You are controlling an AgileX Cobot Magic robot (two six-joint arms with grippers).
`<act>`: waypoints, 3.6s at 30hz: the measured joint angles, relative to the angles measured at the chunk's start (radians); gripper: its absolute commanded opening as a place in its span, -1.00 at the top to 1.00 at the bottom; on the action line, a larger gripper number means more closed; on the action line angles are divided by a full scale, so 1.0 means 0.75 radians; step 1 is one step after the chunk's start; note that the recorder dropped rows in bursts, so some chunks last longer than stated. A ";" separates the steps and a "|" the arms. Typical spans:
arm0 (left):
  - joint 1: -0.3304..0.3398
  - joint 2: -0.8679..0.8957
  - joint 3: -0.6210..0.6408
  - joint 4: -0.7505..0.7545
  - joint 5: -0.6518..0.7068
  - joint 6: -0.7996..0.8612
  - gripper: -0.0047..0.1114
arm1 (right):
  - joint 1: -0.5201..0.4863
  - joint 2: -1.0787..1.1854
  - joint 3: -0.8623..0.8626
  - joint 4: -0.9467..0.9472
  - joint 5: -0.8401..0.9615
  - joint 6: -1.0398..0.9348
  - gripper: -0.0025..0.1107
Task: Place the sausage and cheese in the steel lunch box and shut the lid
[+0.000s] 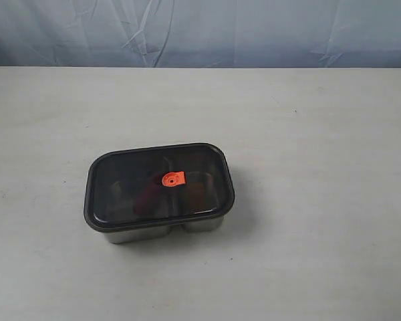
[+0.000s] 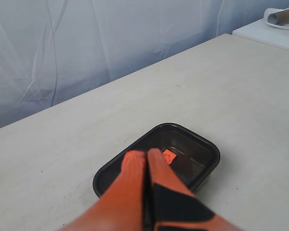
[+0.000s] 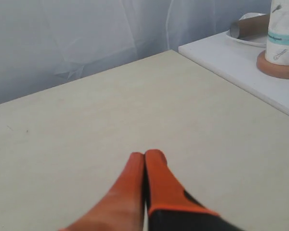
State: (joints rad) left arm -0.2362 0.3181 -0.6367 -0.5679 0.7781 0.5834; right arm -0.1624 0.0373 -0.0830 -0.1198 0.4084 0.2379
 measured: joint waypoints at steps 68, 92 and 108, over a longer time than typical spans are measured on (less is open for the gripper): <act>0.318 -0.411 0.751 0.487 -0.563 -0.670 0.92 | -0.002 -0.043 0.104 0.150 -0.046 -0.202 0.97; 0.326 -0.416 0.842 0.625 -0.738 -0.767 0.92 | -0.002 -0.043 0.104 0.150 -0.046 -0.202 0.97; 0.326 -0.418 0.842 0.661 -0.738 -0.767 0.92 | -0.002 -0.043 0.104 0.160 -0.046 -0.202 0.97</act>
State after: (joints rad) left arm 0.0081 0.0045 -0.0050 -0.0721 0.2249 0.0083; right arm -0.1641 0.0054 -0.0053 0.0000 0.3737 0.0865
